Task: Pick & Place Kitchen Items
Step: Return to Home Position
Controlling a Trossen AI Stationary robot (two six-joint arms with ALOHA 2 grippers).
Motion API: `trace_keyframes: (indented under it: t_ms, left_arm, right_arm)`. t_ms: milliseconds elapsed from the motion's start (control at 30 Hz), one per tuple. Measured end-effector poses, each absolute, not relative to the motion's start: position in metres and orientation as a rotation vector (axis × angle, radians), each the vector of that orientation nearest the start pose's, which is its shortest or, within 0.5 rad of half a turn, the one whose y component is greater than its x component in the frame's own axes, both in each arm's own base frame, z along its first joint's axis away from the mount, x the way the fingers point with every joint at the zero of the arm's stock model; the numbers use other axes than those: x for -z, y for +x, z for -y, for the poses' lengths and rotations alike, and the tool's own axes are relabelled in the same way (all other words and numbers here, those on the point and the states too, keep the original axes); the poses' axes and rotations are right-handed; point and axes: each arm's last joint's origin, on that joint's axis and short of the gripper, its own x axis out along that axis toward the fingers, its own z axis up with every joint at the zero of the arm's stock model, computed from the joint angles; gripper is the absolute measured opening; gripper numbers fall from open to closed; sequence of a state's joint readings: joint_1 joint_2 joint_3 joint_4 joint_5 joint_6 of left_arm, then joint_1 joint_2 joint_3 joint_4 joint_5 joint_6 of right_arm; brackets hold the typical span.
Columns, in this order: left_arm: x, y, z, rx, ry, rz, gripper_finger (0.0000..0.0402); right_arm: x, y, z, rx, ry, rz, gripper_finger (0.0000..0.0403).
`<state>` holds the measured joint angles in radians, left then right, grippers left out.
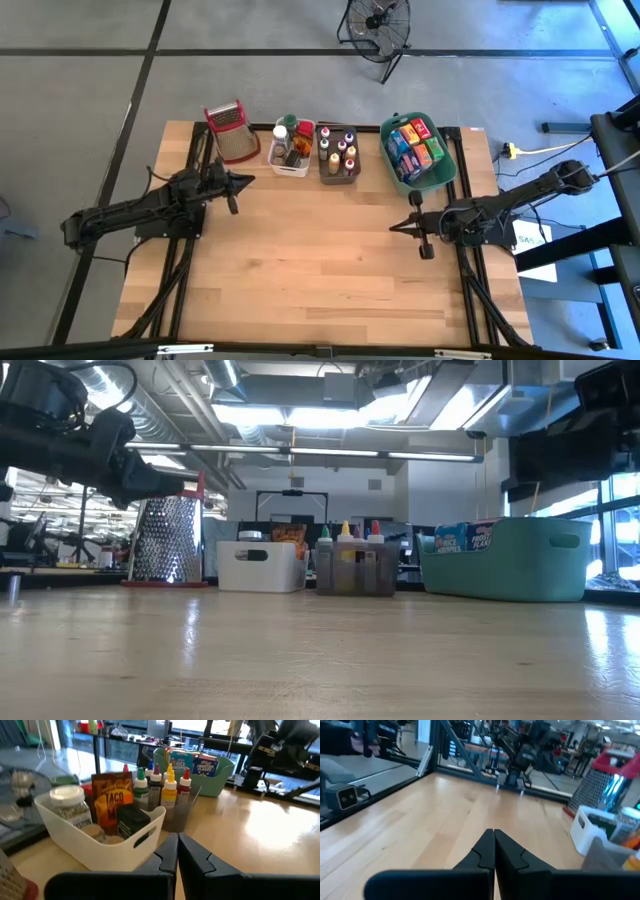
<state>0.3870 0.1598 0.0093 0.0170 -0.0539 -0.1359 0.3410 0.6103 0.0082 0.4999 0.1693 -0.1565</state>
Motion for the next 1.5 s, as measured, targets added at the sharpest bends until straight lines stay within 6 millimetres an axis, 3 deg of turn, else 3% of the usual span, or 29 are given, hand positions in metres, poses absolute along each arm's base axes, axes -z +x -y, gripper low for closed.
trace_keyframes:
  t_ms: [133, 633, 900, 1100, 1500]
  left_arm:
    - [-0.155, 0.098, -0.042, -0.452, -0.224, -0.095, 0.0008]
    - [-0.155, 0.098, -0.042, -0.452, -0.225, -0.094, 0.0008]
    - [-0.155, 0.098, -0.042, -0.451, -0.225, -0.094, 0.0008]
    - [-0.155, 0.098, -0.042, -0.451, -0.226, -0.094, 0.0008]
    - [-0.155, 0.098, -0.042, -0.451, -0.226, -0.094, 0.0008]
  right_arm:
    - [-0.159, 0.126, -0.04, -0.191, -0.188, -0.065, 0.0]
    - [-0.156, 0.105, -0.032, -0.193, -0.121, -0.116, 0.0]
    - [-0.153, 0.104, -0.032, -0.194, -0.128, -0.149, 0.0]
    - [-0.153, 0.104, -0.031, -0.172, -0.273, -0.138, 0.0]
    - [-0.153, 0.104, -0.031, -0.17, -0.238, -0.139, 0.0001]
